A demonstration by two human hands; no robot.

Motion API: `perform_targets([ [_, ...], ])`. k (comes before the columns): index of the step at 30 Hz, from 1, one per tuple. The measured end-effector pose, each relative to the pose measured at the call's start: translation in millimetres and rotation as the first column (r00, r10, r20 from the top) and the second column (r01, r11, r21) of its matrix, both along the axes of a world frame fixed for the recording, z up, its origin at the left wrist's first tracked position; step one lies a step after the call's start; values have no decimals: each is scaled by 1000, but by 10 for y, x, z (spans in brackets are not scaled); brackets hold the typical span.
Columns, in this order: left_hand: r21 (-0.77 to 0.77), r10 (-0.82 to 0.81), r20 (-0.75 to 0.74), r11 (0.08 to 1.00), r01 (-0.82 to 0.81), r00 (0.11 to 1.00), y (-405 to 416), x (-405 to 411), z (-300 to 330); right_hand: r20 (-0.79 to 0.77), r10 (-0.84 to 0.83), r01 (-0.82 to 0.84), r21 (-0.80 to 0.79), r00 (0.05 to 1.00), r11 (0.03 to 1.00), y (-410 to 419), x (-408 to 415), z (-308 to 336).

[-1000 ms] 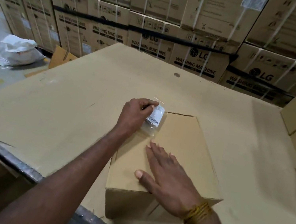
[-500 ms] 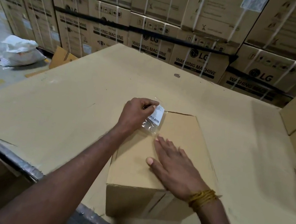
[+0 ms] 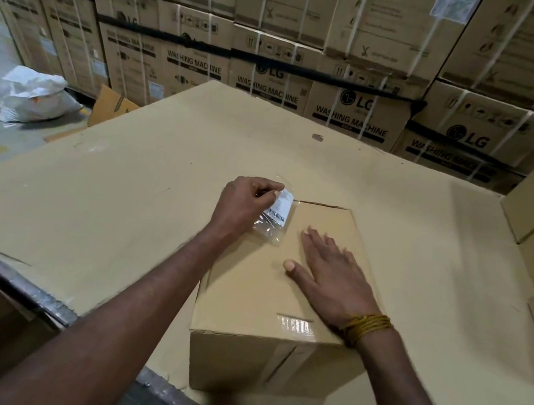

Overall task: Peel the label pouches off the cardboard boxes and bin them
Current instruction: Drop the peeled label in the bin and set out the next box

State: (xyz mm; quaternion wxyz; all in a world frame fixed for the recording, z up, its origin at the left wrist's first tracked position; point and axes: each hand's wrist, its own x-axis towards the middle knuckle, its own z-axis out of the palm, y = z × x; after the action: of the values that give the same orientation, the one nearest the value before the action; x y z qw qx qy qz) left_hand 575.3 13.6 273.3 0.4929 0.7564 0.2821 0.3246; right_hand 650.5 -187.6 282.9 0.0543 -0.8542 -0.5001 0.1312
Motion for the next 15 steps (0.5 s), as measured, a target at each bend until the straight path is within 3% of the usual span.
perform_targets([
  [2, 0, -3, 0, 1000, 3, 1000, 7, 0, -4, 29, -141, 142, -8, 990, 990, 53, 150, -11],
  [4, 10, 2, 3, 1000, -2, 1000, 16, -3, -6, 1, -145, 145, -15, 989, 989, 70, 46, -7],
  [8, 12, 3, 11, 1000, -3, 1000, 26, 7, -16, -51, 206, -205, 23, 977, 978, -35, -476, 52],
  [10, 6, 5, 6, 1000, -5, 1000, 22, 11, -15, -63, 257, -256, 26, 964, 966, -46, -424, 66],
  [12, 3, -2, -2, 1000, 2, 1000, 19, 9, -10, 29, 129, -129, 12, 991, 992, -15, -181, 24],
  [15, -10, -6, -5, 1000, 6, 1000, 7, 0, -6, 145, -313, 321, -28, 938, 947, -65, 232, 23],
])
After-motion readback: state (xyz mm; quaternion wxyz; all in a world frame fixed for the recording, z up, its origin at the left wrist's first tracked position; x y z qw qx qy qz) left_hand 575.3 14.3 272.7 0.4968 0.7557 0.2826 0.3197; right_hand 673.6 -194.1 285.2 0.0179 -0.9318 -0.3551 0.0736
